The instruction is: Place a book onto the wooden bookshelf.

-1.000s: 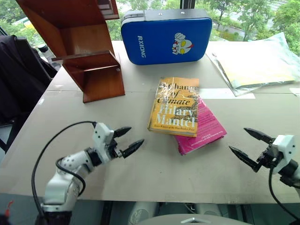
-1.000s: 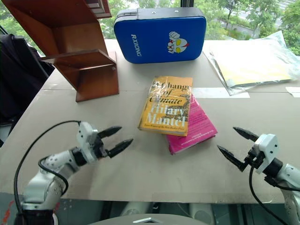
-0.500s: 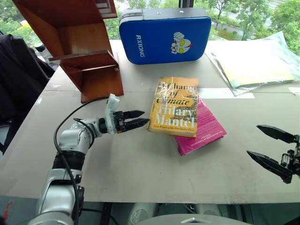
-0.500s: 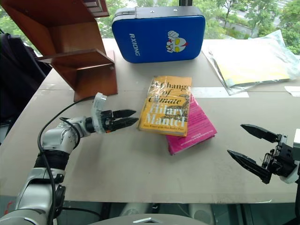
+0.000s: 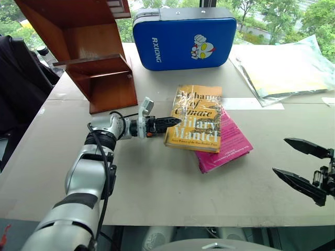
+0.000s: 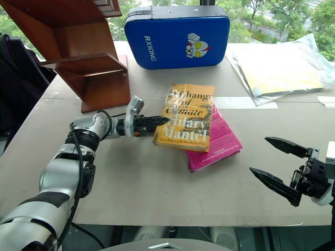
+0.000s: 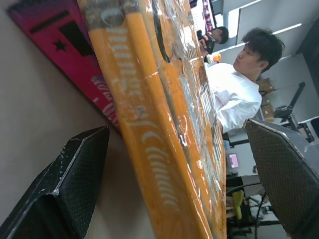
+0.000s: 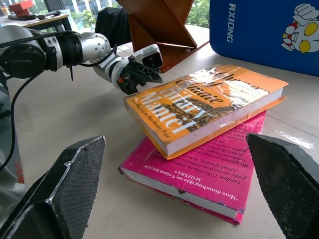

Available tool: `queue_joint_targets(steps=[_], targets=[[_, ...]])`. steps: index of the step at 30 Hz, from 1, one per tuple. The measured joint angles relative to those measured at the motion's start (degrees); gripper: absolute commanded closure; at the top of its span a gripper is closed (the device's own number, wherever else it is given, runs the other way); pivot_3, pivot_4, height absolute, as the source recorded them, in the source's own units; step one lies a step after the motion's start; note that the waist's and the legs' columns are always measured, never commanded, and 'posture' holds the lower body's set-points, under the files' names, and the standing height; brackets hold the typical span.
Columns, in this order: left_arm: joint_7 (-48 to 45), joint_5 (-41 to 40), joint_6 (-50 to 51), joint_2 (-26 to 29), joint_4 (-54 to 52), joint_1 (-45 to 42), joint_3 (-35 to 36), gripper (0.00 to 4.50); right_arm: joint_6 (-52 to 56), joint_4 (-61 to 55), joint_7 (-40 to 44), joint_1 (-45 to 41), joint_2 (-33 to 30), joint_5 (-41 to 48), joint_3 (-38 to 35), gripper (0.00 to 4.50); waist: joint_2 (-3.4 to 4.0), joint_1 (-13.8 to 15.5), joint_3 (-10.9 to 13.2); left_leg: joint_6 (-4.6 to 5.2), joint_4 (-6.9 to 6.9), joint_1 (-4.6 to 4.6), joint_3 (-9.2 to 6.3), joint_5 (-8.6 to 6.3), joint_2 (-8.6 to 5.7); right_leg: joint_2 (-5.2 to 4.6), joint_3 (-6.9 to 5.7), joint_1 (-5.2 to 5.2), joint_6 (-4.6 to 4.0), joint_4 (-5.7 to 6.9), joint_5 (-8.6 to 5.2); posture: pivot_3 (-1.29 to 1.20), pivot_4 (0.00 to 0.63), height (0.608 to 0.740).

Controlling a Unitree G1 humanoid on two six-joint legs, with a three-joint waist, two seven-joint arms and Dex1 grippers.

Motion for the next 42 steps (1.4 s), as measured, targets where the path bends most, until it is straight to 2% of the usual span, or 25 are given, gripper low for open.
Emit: queue_joint_targets(steps=[7,8,10,13,15,18,20,22,26,30,35,39,42], targets=[[-4.58,2.78,0.48,-1.36,2.97,-1.16,-0.64,4.22,0.01,0.10,0.62,-0.08,0.06,-0.31,-0.77,0.00,0.00,-0.01,0.00,0.01,0.05,0.00,0.02,0.00,0.01,-0.01,0.03,-0.01,0.00,0.06,0.00,0.00,0.150,0.740],[-4.65,2.81,1.15,-1.32,2.97,-1.16,-0.06,4.36,0.01,0.18,0.93,-0.19,0.06,-0.36,-0.78,0.00,0.00,-0.02,0.00,0.01,0.07,0.00,0.03,0.00,0.01,-0.01,0.04,-0.01,0.00,0.07,0.00,0.00,0.150,0.740],[-4.91,2.73,2.08,-0.98,1.89,-0.91,0.38,4.36,-0.02,0.54,1.36,-0.63,0.06,-0.44,-0.78,0.00,-0.02,-0.04,0.01,0.01,0.09,-0.01,0.03,-0.01,0.01,-0.02,0.04,-0.01,0.00,0.09,0.01,0.00,0.150,0.740],[-5.46,1.56,3.38,0.70,-6.71,1.53,1.15,4.36,-0.10,1.67,1.69,-1.77,0.06,-0.47,-0.85,0.00,-0.04,-0.22,0.03,-0.01,0.10,-0.05,0.06,0.00,0.04,-0.12,0.10,-0.06,-0.01,0.13,0.01,0.00,0.150,0.740],[-3.90,-0.73,2.98,1.41,-18.15,3.36,3.96,4.36,-0.13,2.96,1.70,-3.25,0.06,-0.41,-0.93,0.00,-0.04,0.00,0.03,-0.20,0.13,-0.13,0.05,0.11,0.06,-0.29,0.20,-0.14,-0.03,0.14,0.02,0.00,0.150,0.740],[11.29,1.85,-8.85,0.65,-45.34,5.39,8.39,4.36,0.06,4.72,0.48,-9.34,0.59,0.41,1.19,0.00,-0.06,0.21,0.04,-0.27,0.23,-0.23,0.01,0.14,0.07,-0.36,0.28,-0.15,-0.06,0.12,0.06,0.00,0.150,0.740],[18.20,7.85,-17.72,2.88,-55.53,4.58,6.95,4.36,0.17,5.64,-0.42,-13.21,1.57,0.50,4.11,0.00,-0.06,0.08,0.04,-0.28,0.21,-0.17,0.14,0.14,0.05,-0.35,0.39,-0.15,-0.05,0.12,0.07,0.00,0.150,0.740],[20.82,12.15,-23.56,5.50,-59.18,3.79,5.68,4.36,0.31,6.45,-1.06,-15.09,2.00,0.58,5.44,0.00,0.00,0.00,0.01,-0.28,0.11,-0.03,0.33,0.14,0.06,-0.31,0.58,-0.15,-0.04,0.15,0.07,0.00,0.150,0.740],[26.95,26.94,-44.05,15.55,-61.29,1.20,2.02,4.36,1.58,10.96,-2.28,-23.60,2.54,1.14,9.55,0.00,0.00,-0.30,0.03,-0.26,0.06,0.08,0.62,0.14,0.12,-0.11,0.80,-0.20,-0.03,0.17,0.12,0.00,0.150,0.740],[30.91,38.20,-57.05,24.98,-62.02,3.53,0.76,4.36,3.13,16.24,-2.27,-32.32,3.06,2.24,13.00,0.00,0.03,-0.08,0.02,-0.24,0.06,0.10,0.78,0.14,0.11,0.00,0.83,-0.22,0.01,0.17,0.15,0.00,0.150,0.740],[38.17,49.65,-63.88,36.33,-59.40,9.54,3.35,4.36,6.72,21.14,-1.89,-41.27,3.92,4.26,16.46,0.00,-0.04,-0.15,0.08,-0.18,0.07,0.04,0.78,0.10,0.11,0.06,0.80,-0.30,0.02,0.17,0.16,0.00,0.150,0.740],[40.95,52.80,-64.76,41.41,-56.98,15.66,7.61,4.36,8.78,23.63,-1.81,-45.76,5.35,4.86,18.44,0.00,-0.02,-0.20,0.07,-0.16,0.05,0.05,0.81,0.09,0.11,0.06,0.80,-0.32,0.02,0.21,0.16,0.00,0.150,0.740],[40.34,52.85,-63.43,41.85,-56.86,19.02,7.85,4.36,9.74,24.75,-1.79,-48.46,5.90,4.82,19.96,0.00,-0.04,0.15,0.08,-0.01,0.09,-0.05,0.72,0.00,0.11,0.05,0.68,-0.33,0.02,0.22,0.16,0.00,0.150,0.740]])
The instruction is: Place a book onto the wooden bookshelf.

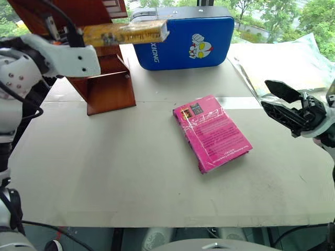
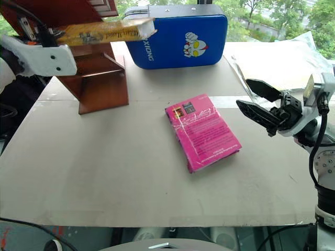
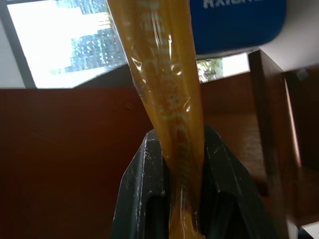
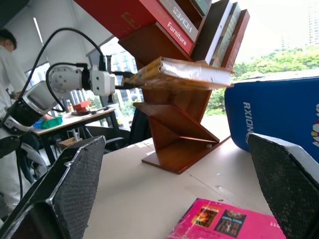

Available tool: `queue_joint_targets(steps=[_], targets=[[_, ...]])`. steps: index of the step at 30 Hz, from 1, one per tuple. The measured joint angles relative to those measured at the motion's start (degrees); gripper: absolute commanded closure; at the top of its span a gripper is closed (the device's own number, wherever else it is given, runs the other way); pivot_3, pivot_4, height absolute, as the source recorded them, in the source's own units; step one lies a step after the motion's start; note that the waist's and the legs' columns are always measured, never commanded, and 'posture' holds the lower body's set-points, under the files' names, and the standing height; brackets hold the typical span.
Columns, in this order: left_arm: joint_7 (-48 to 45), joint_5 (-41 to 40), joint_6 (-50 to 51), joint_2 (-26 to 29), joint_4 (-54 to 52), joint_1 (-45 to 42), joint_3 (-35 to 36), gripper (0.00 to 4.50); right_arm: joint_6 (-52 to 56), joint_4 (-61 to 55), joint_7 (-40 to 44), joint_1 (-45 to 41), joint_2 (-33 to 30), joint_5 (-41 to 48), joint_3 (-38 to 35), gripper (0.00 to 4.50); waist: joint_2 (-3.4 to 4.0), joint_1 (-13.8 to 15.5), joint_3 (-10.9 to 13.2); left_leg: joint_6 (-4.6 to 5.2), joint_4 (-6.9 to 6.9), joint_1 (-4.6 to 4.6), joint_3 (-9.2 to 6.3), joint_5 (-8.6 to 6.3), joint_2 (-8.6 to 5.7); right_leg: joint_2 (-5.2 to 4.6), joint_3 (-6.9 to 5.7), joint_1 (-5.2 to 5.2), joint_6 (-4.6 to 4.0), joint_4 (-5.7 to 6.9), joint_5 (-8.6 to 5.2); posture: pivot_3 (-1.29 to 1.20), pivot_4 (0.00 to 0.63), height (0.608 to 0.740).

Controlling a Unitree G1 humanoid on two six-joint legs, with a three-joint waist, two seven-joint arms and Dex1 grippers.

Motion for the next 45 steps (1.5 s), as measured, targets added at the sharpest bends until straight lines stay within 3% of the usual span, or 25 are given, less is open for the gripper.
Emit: queue_joint_targets(steps=[13,15,18,21,24,30,34,38,39,40,43,45], targets=[[-1.18,1.19,6.69,2.41,3.03,3.88,1.26,4.36,1.52,0.58,-4.17,-2.10,0.41,-2.34,0.28,0.00,-0.01,-1.05,0.00,0.05,0.04,0.09,0.12,-0.03,-0.01,0.00,0.17,-0.27,0.01,0.68,0.01,0.00,0.150,0.740],[-1.19,1.31,7.18,2.41,3.64,3.75,1.16,3.34,1.52,0.57,-4.65,-2.10,0.55,-2.66,0.27,0.00,-0.01,-1.39,0.00,0.05,0.09,0.11,0.12,-0.03,-0.02,0.00,0.18,-0.26,0.01,0.75,0.01,0.00,0.150,0.740],[-1.19,1.92,7.77,2.42,5.40,2.71,-0.13,2.24,1.51,0.50,-5.45,-2.08,0.98,-3.07,0.22,0.00,-0.01,-1.72,0.00,0.05,0.12,0.13,0.12,-0.02,-0.02,0.02,0.18,-0.27,0.01,0.81,0.01,0.00,0.150,0.740],[-1.03,2.31,7.78,2.45,6.94,1.74,-0.79,0.86,1.43,0.44,-5.76,-2.08,1.19,-3.46,0.22,0.00,-0.01,-1.75,0.00,0.05,0.12,0.14,0.12,-0.02,-0.01,0.03,0.18,-0.27,0.00,0.82,0.01,0.00,0.150,0.740],[-1.00,2.31,7.75,3.15,7.61,0.99,-0.78,0.16,1.28,0.42,-6.02,-2.08,1.29,-3.71,0.21,0.00,-0.01,-1.73,0.00,0.05,0.13,0.14,0.14,-0.03,-0.02,0.02,0.21,-0.27,0.00,0.80,0.01,0.00,0.150,0.740],[-2.05,0.83,10.54,4.06,6.10,1.93,1.17,0.16,0.90,-0.09,-6.34,-1.65,1.26,-4.26,-0.40,0.00,-0.01,-1.74,0.00,0.05,0.12,0.13,0.16,-0.03,-0.01,0.02,0.24,-0.28,0.00,0.81,0.01,0.00,0.150,0.740],[-4.73,-4.70,15.97,2.24,-1.67,2.95,6.09,0.16,1.19,-2.31,-6.92,1.38,0.97,-4.21,-1.88,0.00,-0.01,-1.47,0.00,0.05,0.15,0.09,0.13,-0.03,-0.01,0.00,0.20,-0.26,0.00,0.77,0.01,0.00,0.150,0.740],[-4.09,-9.48,16.80,-4.58,-12.27,8.93,9.28,0.16,1.46,-6.38,-7.63,7.36,0.73,-4.69,-3.20,0.00,0.23,-1.35,-0.14,0.05,0.15,0.18,0.27,-0.03,-0.03,-0.08,0.38,-0.24,0.01,0.79,0.01,0.00,0.150,0.740],[-3.87,-12.45,18.98,-11.38,-16.74,13.60,7.88,0.16,0.38,-8.17,-7.32,11.25,0.63,-6.81,-3.23,0.00,0.18,-1.44,-0.10,0.05,0.22,0.16,0.26,-0.03,0.01,-0.07,0.40,-0.25,0.00,0.84,0.02,0.00,0.150,0.740],[-3.87,-12.45,18.98,-11.38,-16.74,13.60,7.88,0.16,0.38,-8.17,-7.32,11.25,0.63,-6.81,-3.23,0.00,0.18,-1.44,-0.10,0.05,0.21,0.18,0.27,-0.03,0.03,-0.07,0.42,-0.25,0.00,0.83,0.02,0.00,0.150,0.740],[-1.88,-20.27,27.89,-25.00,-25.87,20.95,7.45,0.16,-1.65,-11.22,-6.69,17.67,1.03,-9.53,-3.51,0.00,0.13,-1.66,-0.10,0.06,0.33,0.17,0.33,-0.03,0.10,-0.05,0.45,-0.22,-0.03,0.80,0.05,0.00,0.150,0.740],[-1.43,-25.14,34.01,-30.94,-29.57,25.94,7.12,0.16,-3.38,-12.20,-6.12,20.73,1.31,-11.22,-3.53,0.00,0.11,-1.80,-0.10,0.06,0.35,0.22,0.40,-0.03,0.12,-0.04,0.51,-0.22,-0.03,0.82,0.05,0.00,0.150,0.740]])
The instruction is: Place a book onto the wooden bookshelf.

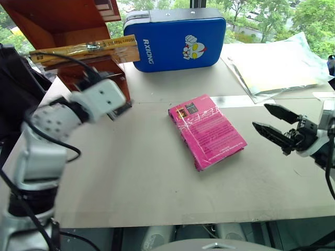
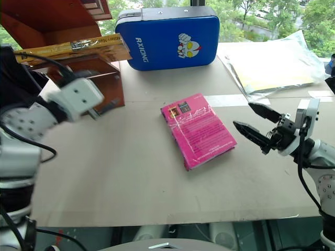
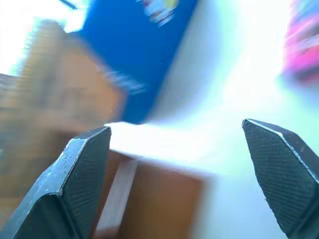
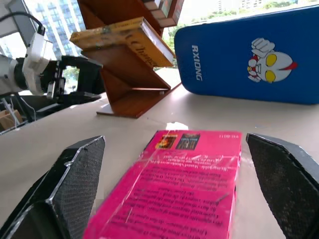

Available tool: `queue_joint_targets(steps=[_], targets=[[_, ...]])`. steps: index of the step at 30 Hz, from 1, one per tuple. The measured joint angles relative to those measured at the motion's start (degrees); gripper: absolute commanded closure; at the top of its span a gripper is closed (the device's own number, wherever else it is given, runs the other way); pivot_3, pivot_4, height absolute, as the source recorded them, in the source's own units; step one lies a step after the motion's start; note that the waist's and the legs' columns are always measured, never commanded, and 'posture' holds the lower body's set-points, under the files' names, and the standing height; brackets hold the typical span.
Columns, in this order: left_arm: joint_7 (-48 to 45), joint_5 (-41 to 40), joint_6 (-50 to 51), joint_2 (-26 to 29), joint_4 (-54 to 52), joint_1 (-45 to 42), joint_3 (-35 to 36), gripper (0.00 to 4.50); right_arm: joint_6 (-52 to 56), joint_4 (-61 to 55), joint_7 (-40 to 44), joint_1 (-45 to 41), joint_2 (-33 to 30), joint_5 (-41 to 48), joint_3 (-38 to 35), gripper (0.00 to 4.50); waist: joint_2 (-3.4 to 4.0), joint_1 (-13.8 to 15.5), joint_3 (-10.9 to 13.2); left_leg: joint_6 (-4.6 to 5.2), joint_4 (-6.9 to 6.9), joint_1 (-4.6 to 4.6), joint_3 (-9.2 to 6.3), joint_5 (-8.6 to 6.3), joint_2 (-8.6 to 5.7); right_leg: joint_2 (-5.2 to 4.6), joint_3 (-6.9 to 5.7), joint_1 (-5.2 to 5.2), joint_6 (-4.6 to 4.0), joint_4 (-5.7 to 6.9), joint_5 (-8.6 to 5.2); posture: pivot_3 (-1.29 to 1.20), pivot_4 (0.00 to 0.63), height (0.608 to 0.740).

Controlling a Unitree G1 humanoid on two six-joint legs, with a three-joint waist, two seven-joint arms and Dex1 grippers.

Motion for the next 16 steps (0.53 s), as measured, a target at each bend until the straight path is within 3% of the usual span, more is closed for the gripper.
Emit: queue_joint_targets(steps=[3,7,12,16], targets=[[-0.40,-10.97,9.53,-9.16,-4.06,13.34,0.92,0.16,-5.43,0.00,3.17,8.95,0.59,-6.23,0.08,0.00,-0.05,0.23,-0.02,0.00,-0.04,0.05,-0.02,-0.01,0.06,0.01,-0.06,0.06,-0.01,-0.01,-0.02,0.00,0.150,0.740],[0.14,-16.48,9.21,-14.09,-4.48,22.38,2.24,0.16,-13.75,4.60,5.46,16.14,0.82,-14.56,-0.32,0.00,-0.06,0.91,-0.07,0.00,-0.02,0.31,-0.01,-0.01,0.07,-0.04,-0.06,0.34,-0.01,-0.05,-0.02,0.00,0.150,0.740],[3.27,-15.12,1.43,-16.07,-1.47,28.16,2.34,0.16,-23.95,13.98,3.29,20.03,2.26,-26.07,-0.18,0.00,-0.09,1.71,-0.15,-0.21,-0.01,0.67,0.06,-0.11,0.12,-0.11,0.04,0.66,-0.14,-0.05,-0.16,0.00,0.150,0.740],[4.26,-13.97,-2.61,-16.01,-0.50,29.23,-0.18,0.16,-28.09,18.41,2.85,20.27,3.78,-28.68,0.15,0.00,-0.06,1.66,-0.17,-0.26,-0.01,0.83,0.07,-0.14,0.17,-0.10,0.14,0.88,-0.14,-0.14,-0.18,0.00,0.150,0.740]])
